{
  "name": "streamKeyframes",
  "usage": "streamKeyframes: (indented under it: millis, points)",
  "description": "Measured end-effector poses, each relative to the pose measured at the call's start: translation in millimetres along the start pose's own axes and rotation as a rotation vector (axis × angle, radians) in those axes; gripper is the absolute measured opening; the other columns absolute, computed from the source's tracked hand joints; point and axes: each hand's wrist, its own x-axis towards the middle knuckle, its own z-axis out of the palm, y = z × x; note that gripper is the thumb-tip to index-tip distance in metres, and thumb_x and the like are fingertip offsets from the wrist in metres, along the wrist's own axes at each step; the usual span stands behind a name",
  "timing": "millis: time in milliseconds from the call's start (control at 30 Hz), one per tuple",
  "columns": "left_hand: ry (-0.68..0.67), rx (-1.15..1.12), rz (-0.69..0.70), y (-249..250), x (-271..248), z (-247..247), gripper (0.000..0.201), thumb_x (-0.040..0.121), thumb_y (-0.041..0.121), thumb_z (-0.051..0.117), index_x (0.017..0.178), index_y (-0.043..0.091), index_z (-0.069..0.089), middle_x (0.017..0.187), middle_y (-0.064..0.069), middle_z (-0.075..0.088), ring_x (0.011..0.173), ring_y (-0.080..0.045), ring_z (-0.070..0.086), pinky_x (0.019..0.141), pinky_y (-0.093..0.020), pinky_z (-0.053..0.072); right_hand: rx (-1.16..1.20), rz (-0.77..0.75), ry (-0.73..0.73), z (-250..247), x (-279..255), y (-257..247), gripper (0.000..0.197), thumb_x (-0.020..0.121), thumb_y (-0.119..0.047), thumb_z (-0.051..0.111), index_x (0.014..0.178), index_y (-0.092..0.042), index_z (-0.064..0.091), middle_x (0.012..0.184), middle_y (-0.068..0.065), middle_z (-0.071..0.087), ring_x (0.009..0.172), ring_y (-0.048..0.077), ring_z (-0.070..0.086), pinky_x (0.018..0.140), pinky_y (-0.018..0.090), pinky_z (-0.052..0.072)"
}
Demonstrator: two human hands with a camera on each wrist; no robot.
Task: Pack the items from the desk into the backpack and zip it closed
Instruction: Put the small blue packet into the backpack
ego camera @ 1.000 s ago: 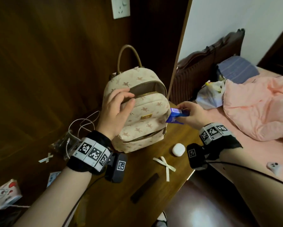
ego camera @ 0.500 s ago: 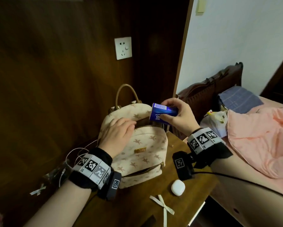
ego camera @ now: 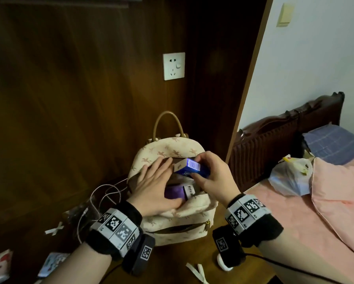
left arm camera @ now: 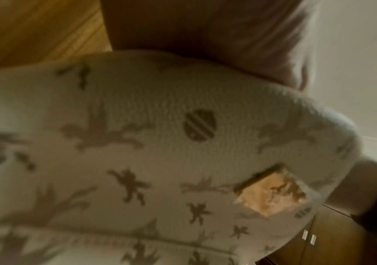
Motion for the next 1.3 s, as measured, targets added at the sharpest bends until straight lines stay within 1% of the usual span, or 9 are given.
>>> streamKeyframes:
  millis: [167, 300, 467, 667, 833, 933, 1033, 1133, 1300]
  points:
    - [-0.008, -0.013, 0.020, 1, 0, 10, 0.124, 0.047, 0.093, 0.033, 0.150, 0.030, 0.006, 0.151, 0.016, -0.028, 0.133, -0.003, -0.038, 0.113, -0.044, -0.018, -0.034, 0.049, -0.011, 14, -29, 29, 0.031, 0.074, -0.015, 0.070, 0.096, -0.026, 0.051, 0.090, -0.012, 0.055, 0.081, 0.004, 0.054, 0.071, 0.019, 0.045]
    - [-0.023, 0.025, 0.023, 1, 2, 13, 0.134, 0.039, 0.101, 0.014, 0.150, 0.028, 0.003, 0.148, 0.014, -0.033, 0.131, -0.005, -0.041, 0.111, -0.045, -0.021, -0.031, 0.125, 0.034, 17, -42, 46, 0.029, 0.075, -0.019, 0.069, 0.096, -0.026, 0.050, 0.093, -0.009, 0.056, 0.083, 0.008, 0.055, 0.073, 0.026, 0.049]
    - [-0.187, 0.155, -0.036, 8, 8, 19, 0.140, 0.035, 0.100, 0.014, 0.150, 0.022, -0.006, 0.155, -0.002, -0.023, 0.122, -0.018, -0.053, 0.106, -0.056, -0.024, -0.018, 0.048, 0.041, 21, -48, 46, 0.025, 0.075, -0.023, 0.064, 0.097, -0.021, 0.051, 0.091, -0.011, 0.054, 0.082, 0.008, 0.053, 0.073, 0.032, 0.049]
    - [-0.320, 0.198, -0.112, 14, 16, 17, 0.138, 0.032, 0.101, 0.010, 0.145, 0.023, 0.024, 0.156, -0.008, -0.022, 0.117, -0.025, -0.058, 0.102, -0.063, -0.025, -0.037, -0.020, 0.093, 24, -36, 41, 0.027, 0.080, -0.016, 0.064, 0.101, -0.021, 0.047, 0.094, -0.010, 0.049, 0.081, 0.003, 0.048, 0.073, 0.032, 0.047]
    - [-0.407, 0.149, -0.179, 11, 14, 23, 0.140, 0.029, 0.103, 0.008, 0.149, 0.030, 0.002, 0.159, -0.003, -0.005, 0.138, -0.024, -0.032, 0.103, -0.061, -0.025, -0.039, -0.002, 0.146, 20, -18, 47, 0.025, 0.078, -0.008, 0.066, 0.097, -0.014, 0.052, 0.094, -0.004, 0.050, 0.082, 0.005, 0.047, 0.072, 0.017, 0.042]
    - [-0.381, 0.121, -0.152, 9, 11, 26, 0.140, 0.029, 0.104, 0.006, 0.145, 0.028, 0.024, 0.156, 0.006, 0.016, 0.145, -0.014, -0.009, 0.107, -0.059, -0.019, -0.092, -0.010, 0.163, 20, -11, 53, 0.024, 0.076, -0.009, 0.069, 0.095, -0.015, 0.055, 0.092, -0.006, 0.051, 0.082, 0.006, 0.048, 0.072, 0.016, 0.039]
    - [-0.354, 0.075, -0.158, 8, 9, 23, 0.125, 0.040, 0.099, 0.011, 0.134, 0.024, 0.046, 0.147, 0.010, 0.028, 0.140, -0.010, 0.017, 0.113, -0.052, -0.005, -0.163, 0.014, 0.175, 20, -6, 54, 0.024, 0.074, -0.015, 0.070, 0.095, -0.016, 0.058, 0.092, -0.007, 0.054, 0.082, 0.009, 0.053, 0.070, 0.018, 0.040]
    - [-0.321, 0.068, -0.156, 7, 9, 23, 0.119, 0.045, 0.096, 0.012, 0.134, 0.025, 0.045, 0.143, 0.009, 0.033, 0.134, -0.012, 0.023, 0.111, -0.040, 0.008, -0.299, 0.004, 0.154, 27, -3, 48, 0.028, 0.069, -0.016, 0.071, 0.095, -0.019, 0.061, 0.093, -0.004, 0.062, 0.085, 0.019, 0.060, 0.070, 0.022, 0.040]
    - [-0.336, 0.051, -0.125, 5, 14, 24, 0.113, 0.048, 0.098, 0.012, 0.130, 0.030, 0.048, 0.142, 0.009, 0.036, 0.130, -0.014, 0.021, 0.107, -0.039, 0.013, -0.424, -0.129, 0.106, 43, 7, 37, 0.028, 0.067, -0.013, 0.072, 0.093, -0.022, 0.065, 0.092, -0.005, 0.066, 0.088, 0.021, 0.060, 0.072, 0.020, 0.038]
